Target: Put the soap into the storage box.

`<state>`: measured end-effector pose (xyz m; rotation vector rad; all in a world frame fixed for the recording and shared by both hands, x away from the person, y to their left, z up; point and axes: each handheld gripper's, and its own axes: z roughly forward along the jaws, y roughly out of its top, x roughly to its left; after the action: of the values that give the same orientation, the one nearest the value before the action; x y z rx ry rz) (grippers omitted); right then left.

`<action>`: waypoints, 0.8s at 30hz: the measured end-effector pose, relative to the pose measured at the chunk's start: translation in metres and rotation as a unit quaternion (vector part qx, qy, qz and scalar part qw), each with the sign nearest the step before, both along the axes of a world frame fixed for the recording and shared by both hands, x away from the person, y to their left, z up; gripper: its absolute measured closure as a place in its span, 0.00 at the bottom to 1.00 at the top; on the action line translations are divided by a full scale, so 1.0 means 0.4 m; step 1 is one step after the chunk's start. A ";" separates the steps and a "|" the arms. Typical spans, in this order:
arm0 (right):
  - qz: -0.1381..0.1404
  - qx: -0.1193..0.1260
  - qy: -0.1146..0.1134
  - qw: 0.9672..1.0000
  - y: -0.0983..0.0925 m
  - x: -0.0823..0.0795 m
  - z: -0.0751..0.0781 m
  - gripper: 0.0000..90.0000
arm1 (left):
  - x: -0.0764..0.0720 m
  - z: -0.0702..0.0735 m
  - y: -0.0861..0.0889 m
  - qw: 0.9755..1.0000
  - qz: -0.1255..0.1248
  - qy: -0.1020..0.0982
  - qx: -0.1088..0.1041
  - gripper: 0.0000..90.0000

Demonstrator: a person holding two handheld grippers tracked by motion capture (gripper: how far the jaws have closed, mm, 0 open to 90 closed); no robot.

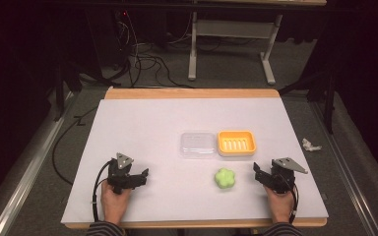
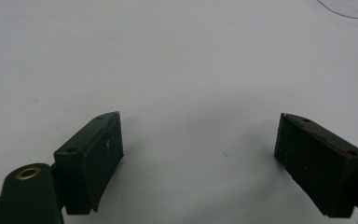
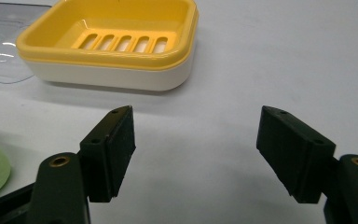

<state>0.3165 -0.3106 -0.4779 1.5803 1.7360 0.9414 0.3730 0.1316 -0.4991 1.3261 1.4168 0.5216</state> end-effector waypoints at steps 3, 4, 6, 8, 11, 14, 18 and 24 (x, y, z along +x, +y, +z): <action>0.002 -0.006 0.002 1.000 0.003 0.002 -0.001 0.31 | 0.000 0.000 0.000 1.000 -0.001 -0.001 0.001 0.18; 0.003 -0.007 0.002 1.000 0.003 0.003 -0.001 0.31 | -0.001 0.000 0.001 1.000 -0.001 -0.001 0.001 0.18; 0.001 -0.007 0.003 1.000 0.003 0.003 -0.001 0.30 | -0.001 0.001 0.001 1.000 0.000 -0.001 -0.001 0.18; 0.000 -0.006 0.006 1.000 0.002 0.003 -0.001 0.30 | 0.000 0.001 0.001 1.000 -0.001 0.000 -0.003 0.18; -0.001 -0.009 0.004 1.000 0.003 0.003 -0.001 0.29 | -0.001 0.001 0.001 1.000 -0.001 -0.001 -0.004 0.18; -0.002 -0.007 0.007 1.000 0.004 0.004 -0.001 0.29 | -0.001 0.002 0.002 1.000 -0.001 0.000 -0.005 0.18; 0.002 -0.011 0.013 1.000 0.006 0.007 -0.002 0.28 | 0.000 0.002 0.004 1.000 -0.001 0.001 -0.003 0.18; 0.012 -0.020 0.019 1.000 0.012 0.010 -0.002 0.28 | 0.000 0.002 0.004 1.000 -0.002 0.002 -0.008 0.18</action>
<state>0.3205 -0.3056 -0.4785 1.5640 1.7942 0.8871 0.3730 0.1333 -0.4981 1.3184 1.4179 0.5050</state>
